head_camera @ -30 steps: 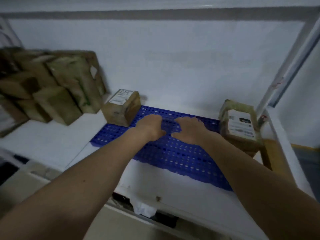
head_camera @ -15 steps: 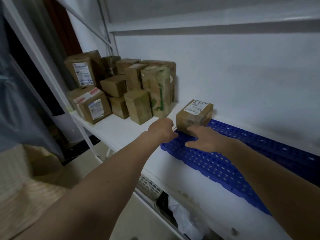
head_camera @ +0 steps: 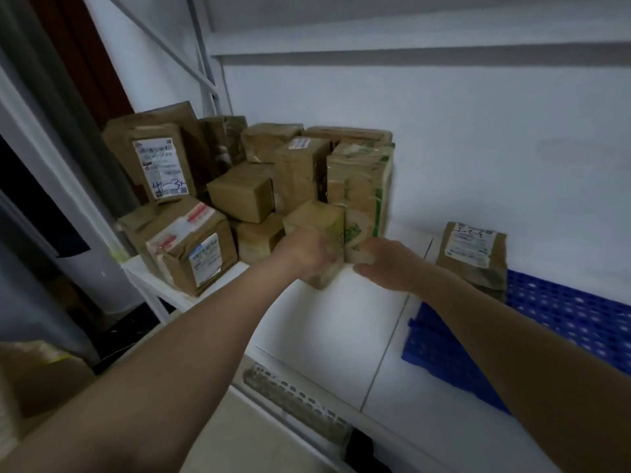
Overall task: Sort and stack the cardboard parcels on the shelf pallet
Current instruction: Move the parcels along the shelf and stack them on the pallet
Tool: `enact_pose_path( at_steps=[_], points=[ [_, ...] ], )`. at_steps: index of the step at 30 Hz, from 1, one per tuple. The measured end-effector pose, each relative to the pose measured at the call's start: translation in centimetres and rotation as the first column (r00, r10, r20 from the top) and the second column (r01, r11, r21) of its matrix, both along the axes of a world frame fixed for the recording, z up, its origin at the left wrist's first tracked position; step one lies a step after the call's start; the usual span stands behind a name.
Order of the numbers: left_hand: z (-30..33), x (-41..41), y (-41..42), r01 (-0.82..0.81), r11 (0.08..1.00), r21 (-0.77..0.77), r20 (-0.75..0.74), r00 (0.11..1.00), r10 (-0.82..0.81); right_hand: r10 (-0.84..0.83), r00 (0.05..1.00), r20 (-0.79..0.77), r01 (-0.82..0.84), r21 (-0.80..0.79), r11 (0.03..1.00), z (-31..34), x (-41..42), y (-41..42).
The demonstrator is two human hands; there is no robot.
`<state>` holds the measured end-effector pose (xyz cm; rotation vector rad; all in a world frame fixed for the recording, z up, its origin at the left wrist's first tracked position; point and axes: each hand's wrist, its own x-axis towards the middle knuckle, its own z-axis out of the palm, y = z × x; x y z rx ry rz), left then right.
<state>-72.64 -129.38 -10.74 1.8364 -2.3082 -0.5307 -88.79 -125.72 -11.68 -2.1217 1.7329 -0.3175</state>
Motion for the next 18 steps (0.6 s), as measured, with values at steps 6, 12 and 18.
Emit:
enact_pose_path(
  at_steps=[6, 12, 18],
  points=[
    [1.1, 3.7, -6.2, -0.021, 0.994, -0.104, -0.257, 0.966, -0.006, -0.223, 0.970, 0.100, 0.233, -0.108, 0.966, 1.3, 4.0, -4.9],
    [1.9, 4.4, -10.8, 0.031, 0.997, -0.064, -0.330, 0.943, -0.050, -0.515, 0.855, 0.057, 0.514, 0.027, 0.857, 1.8, 3.7, -8.0],
    [2.3, 3.1, -13.9, 0.084, 0.995, 0.058, -0.363, 0.930, -0.057, -0.689, 0.648, 0.323, 0.749, -0.104, 0.655, 3.7, 1.8, -11.0]
  ],
)
